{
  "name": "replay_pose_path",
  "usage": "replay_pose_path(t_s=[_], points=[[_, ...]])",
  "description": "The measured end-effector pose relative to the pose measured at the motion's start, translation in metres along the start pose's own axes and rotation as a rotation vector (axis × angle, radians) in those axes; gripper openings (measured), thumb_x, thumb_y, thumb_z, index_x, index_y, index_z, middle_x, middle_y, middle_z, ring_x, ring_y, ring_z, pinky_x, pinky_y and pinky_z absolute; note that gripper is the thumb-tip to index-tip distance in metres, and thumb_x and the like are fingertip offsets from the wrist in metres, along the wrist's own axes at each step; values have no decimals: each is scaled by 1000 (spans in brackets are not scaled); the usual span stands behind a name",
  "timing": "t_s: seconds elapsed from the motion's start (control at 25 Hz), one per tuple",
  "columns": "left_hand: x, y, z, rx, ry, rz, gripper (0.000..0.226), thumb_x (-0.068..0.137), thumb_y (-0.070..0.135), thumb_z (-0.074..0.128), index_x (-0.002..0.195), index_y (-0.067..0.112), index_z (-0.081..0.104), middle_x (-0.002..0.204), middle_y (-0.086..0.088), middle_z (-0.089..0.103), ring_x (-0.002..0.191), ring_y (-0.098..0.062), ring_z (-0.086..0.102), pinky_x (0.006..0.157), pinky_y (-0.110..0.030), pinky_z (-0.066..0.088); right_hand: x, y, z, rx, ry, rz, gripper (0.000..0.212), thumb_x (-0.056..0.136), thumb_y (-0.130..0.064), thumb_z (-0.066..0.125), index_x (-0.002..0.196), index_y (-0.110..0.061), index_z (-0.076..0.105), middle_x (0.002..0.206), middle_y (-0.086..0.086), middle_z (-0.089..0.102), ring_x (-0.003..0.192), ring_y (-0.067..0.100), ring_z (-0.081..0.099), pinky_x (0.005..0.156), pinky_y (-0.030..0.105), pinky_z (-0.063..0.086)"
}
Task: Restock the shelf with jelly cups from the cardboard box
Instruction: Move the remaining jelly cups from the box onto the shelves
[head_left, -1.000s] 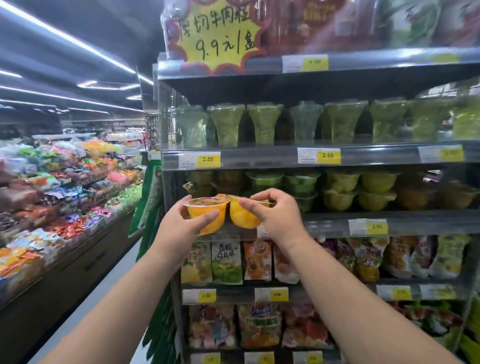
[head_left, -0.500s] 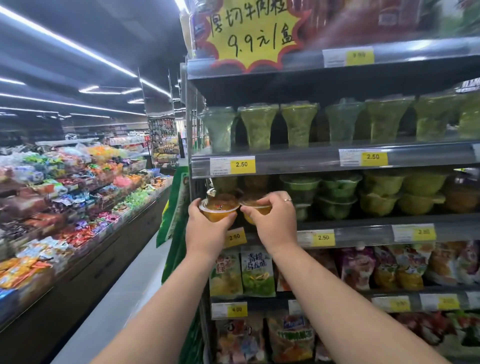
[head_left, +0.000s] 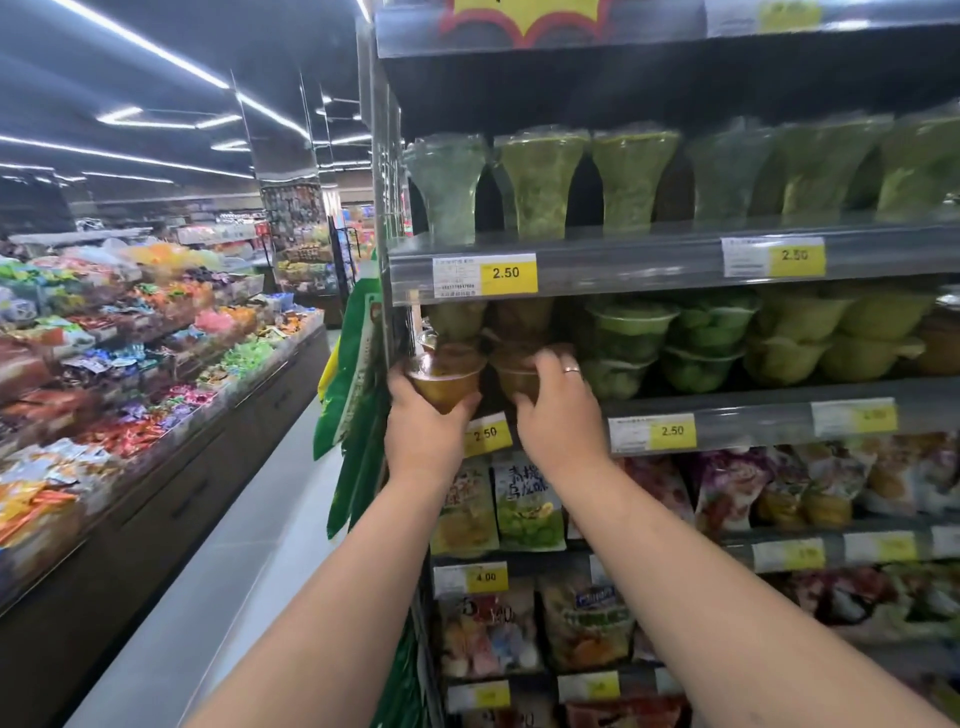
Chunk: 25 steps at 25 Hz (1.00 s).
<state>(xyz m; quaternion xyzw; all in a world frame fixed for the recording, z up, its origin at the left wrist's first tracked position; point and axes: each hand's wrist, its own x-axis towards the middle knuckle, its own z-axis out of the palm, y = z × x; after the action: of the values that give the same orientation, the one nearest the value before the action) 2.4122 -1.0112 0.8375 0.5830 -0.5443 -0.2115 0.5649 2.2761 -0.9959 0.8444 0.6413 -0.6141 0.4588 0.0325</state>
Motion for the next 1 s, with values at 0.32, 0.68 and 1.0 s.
replay_pose_path(t_s=[0.32, 0.68, 1.0], points=[[-105, -53, 15, -15, 120, 161, 81, 83, 30, 74, 148, 15, 28, 151, -4, 26, 140, -13, 27, 112, -26, 24, -109, 49, -9, 198, 137, -48, 34, 87, -19, 67, 120, -13, 57, 127, 5, 47, 121, 21, 48, 103, 27, 38], [-254, -156, 105, 8, -490, -295, 57, 86, 32, 70, 134, 35, 40, 136, 6, 50, 123, -8, 53, 106, -37, 45, -238, 205, -7, 108, -357, 353, 49, 83, -33, 72, 127, -21, 56, 128, 2, 49, 117, 16, 49, 91, 20, 37], [-429, -280, 226, 243, -735, -737, 60, 85, 26, 72, 138, 16, 45, 134, -6, 53, 123, -20, 52, 106, -38, 42, -396, 414, -11, 67, -782, 754, 52, 84, -28, 73, 131, -19, 54, 127, 3, 55, 114, 19, 55, 83, 12, 34]])
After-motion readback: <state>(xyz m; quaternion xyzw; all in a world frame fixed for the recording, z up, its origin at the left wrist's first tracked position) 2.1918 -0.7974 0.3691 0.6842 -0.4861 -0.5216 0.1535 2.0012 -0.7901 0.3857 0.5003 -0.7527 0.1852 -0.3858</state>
